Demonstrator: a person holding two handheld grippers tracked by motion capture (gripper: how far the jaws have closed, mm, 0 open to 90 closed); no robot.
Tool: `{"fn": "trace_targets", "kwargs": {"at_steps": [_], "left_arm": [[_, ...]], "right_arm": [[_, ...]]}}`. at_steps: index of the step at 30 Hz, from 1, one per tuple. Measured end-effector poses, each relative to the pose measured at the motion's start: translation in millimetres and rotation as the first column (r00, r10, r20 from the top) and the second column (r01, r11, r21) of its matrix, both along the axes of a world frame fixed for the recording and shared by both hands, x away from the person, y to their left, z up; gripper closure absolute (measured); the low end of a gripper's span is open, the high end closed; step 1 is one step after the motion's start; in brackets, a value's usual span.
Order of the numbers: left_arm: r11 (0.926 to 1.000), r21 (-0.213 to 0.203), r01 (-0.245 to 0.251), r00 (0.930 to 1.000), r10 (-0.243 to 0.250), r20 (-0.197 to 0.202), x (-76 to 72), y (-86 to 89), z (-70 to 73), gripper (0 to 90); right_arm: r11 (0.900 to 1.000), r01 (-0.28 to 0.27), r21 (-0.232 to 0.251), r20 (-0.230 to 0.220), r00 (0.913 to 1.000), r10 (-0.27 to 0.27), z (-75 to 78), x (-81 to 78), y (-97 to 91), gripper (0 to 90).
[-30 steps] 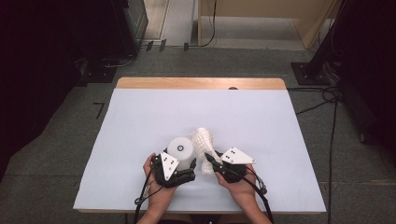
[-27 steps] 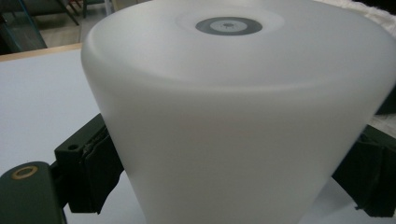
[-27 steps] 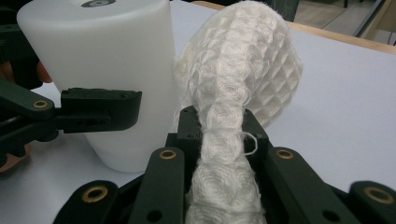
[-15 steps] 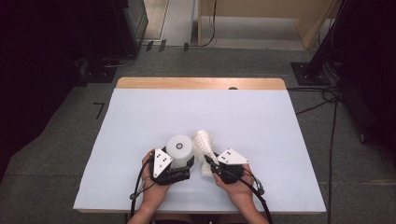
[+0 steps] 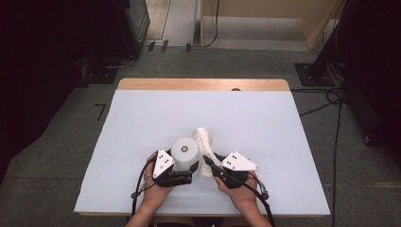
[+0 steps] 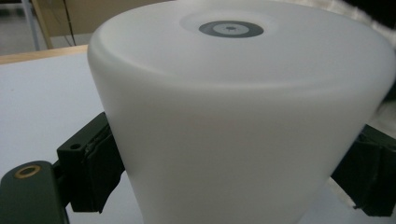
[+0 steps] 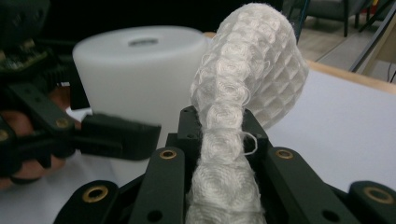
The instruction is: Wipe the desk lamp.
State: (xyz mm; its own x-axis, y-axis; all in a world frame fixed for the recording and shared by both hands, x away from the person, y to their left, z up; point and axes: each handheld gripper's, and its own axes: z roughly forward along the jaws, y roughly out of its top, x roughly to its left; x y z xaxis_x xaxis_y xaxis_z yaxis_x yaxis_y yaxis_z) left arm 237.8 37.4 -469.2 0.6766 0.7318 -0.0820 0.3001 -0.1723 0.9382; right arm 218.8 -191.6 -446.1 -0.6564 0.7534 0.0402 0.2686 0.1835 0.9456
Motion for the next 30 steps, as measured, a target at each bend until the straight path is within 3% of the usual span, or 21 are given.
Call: {"fn": "trace_targets", "kwargs": {"at_steps": [5, 13, 16, 20, 25, 28, 30], "left_arm": [[1.0, 0.004, 0.006, 1.0, -0.006, 0.004, 0.4, 0.2, 0.9, 8.4], [0.9987, -0.044, -0.025, 0.9996, 0.026, 0.009, 5.2, 16.0, 10.0, 8.4], [0.999, -0.039, -0.022, 0.9997, 0.023, 0.01, 5.1, 15.8, 9.2, 8.4], [0.9999, -0.017, -0.002, 0.9998, 0.003, 0.019, 3.1, 10.3, 7.6, 8.4], [0.9998, 0.016, 0.015, 0.9997, -0.015, 0.017, 2.2, 4.8, 3.7, 8.4], [0.9995, 0.026, 0.019, 0.9996, -0.02, 0.02, 1.4, 2.7, 3.1, 8.4], [0.9995, 0.027, 0.019, 0.9995, -0.02, 0.026, 1.2, 3.4, 4.1, 8.4]], "right_arm": [[0.9999, -0.007, 0.015, 0.02, 0.9998, 0.006, 4.0, -0.6, -3.8, 75.8], [0.9978, -0.032, -0.058, -0.084, 0.9961, 0.027, -21.7, 6.9, 8.7, 75.7], [0.9972, -0.035, -0.066, -0.102, 0.9944, 0.028, -25.1, 7.8, 10.5, 75.7], [0.9987, -0.023, -0.045, -0.073, 0.9971, 0.02, -18.6, 6.3, 7.6, 75.8], [0.9995, -0.016, 0.029, -0.043, 0.9989, 0.017, -0.6, 2.7, 0.2, 75.8], [0.9995, -0.012, 0.03, -0.01, 0.9999, 0.013, 6.8, 0.2, -1.9, 75.8], [0.9996, -0.013, 0.025, -0.015, 0.9998, 0.013, 4.7, 0.9, -2.3, 75.8]]}}
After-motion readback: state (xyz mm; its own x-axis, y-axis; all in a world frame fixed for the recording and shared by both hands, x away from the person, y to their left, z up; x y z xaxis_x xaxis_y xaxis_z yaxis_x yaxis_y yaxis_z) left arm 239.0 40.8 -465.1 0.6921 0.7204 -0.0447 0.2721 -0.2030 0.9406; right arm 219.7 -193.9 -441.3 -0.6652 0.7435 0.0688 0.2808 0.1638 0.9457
